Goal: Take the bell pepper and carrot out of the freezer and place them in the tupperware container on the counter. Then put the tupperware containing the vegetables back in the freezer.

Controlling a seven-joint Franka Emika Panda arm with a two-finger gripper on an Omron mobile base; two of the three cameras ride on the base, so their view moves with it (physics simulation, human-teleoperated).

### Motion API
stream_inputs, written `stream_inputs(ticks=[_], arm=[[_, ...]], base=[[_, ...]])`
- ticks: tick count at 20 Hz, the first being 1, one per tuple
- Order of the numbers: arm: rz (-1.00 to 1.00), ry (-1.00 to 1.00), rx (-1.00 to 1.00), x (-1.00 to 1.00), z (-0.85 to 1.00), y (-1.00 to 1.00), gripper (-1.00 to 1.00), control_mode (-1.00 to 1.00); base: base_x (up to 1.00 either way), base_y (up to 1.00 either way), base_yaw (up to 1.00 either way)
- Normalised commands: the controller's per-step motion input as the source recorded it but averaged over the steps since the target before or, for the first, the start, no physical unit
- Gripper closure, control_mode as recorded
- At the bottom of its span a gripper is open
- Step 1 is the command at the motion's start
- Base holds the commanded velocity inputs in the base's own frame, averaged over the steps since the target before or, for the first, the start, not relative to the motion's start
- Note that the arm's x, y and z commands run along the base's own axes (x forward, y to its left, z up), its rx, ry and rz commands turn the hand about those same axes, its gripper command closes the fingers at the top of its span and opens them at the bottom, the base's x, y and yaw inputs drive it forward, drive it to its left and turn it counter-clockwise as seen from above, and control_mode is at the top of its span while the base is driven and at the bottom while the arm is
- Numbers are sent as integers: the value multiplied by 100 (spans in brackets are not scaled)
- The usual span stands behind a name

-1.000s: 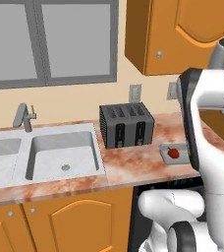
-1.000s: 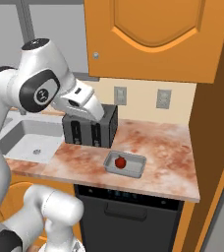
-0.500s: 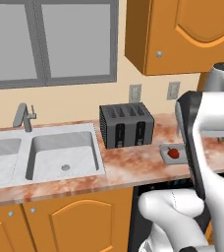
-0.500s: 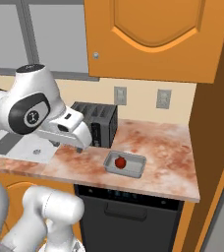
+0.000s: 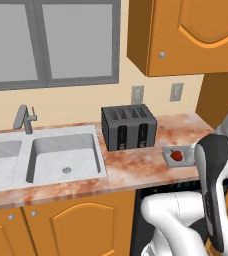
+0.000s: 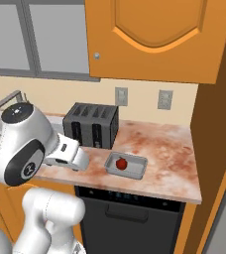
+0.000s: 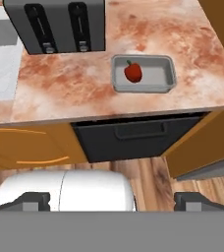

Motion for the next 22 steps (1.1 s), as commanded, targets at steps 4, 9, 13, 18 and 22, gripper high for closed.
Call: stream_inputs(ticks=[4, 9, 13, 18, 22], arm=[[2, -5, 0, -9, -15, 0, -100, -100], [0, 0, 0, -2, -4, 0, -100, 100], [0, 0, 0, 0, 0, 0, -100, 100], [0, 0, 0, 0, 0, 0, -100, 100], [0, 0, 0, 0, 0, 0, -100, 100]], base=[[0, 0, 0], [-41, 0, 0], [-100, -2, 0], [-88, -52, -2], [-13, -100, 1]])
